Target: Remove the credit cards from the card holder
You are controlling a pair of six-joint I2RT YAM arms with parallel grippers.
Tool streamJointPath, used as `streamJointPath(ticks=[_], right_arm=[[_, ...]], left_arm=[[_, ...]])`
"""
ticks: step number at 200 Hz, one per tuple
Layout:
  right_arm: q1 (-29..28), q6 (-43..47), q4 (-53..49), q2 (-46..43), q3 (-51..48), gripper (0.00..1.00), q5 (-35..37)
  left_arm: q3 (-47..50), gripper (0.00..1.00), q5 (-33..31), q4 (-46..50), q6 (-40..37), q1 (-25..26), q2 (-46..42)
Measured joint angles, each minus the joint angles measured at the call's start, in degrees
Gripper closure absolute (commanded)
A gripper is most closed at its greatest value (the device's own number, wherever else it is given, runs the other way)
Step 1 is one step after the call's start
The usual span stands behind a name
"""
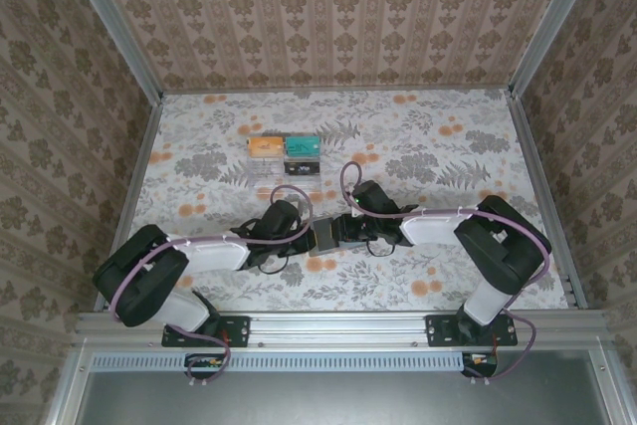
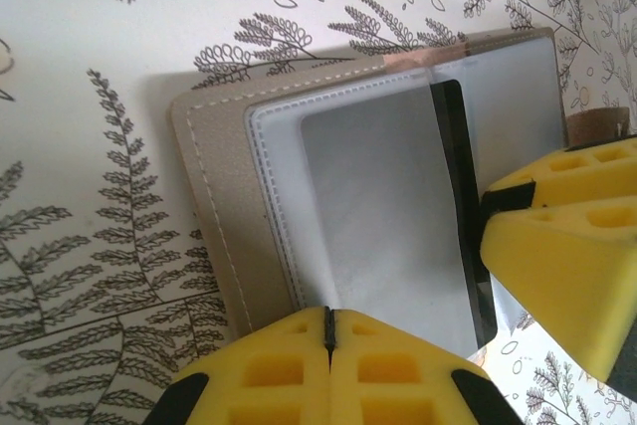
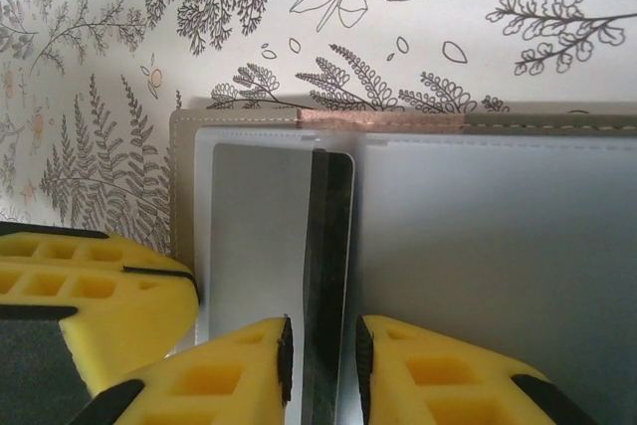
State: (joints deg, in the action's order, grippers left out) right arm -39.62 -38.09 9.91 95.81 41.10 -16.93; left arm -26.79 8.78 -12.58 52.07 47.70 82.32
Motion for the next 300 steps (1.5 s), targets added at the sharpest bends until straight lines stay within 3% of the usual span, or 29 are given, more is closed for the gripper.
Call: streamJointPath(ticks=[15,51,108,173,245,261,300], right_arm=[[0.0,-0.04,0.52,0.35,0.0,0.77,-0.31],[0.02,-0.83,0.68,0.72,0.0,1.0,-0.44],[0.72,-0.5,0.55,-0.04,-0.33,1.0,-0.22],[5.64,2.19,-1.31,-4.11,-3.54,1.0,-0.55],[7.21,7.56,-10.16,-20.09,-5.18,1.0,0.09],[7.21,9.22,-13.16,-23.06,-4.74,1.0,0.39],[4.5,15.76,-21.33,-24.41,2.43,1.0,5.33]], left_arm=[[0.02,1.0,0.0,-0.28,0.2,0.22,0.24],[0.02,1.0,0.0,-0.66,0.22,0.31,0.48],[0.02,1.0,0.0,-0.66,0.2,0.31,0.46],[1.27,1.0,-0.2,-0.44,0.2,0.31,-0.74],[1.64,1.0,-0.5,3.65,0.17,0.31,-9.29],[1.64,0.82,-1.42,5.86,0.09,0.31,-14.19],[1.75,0.12,-5.86,14.1,-0.7,0.0,-30.01]])
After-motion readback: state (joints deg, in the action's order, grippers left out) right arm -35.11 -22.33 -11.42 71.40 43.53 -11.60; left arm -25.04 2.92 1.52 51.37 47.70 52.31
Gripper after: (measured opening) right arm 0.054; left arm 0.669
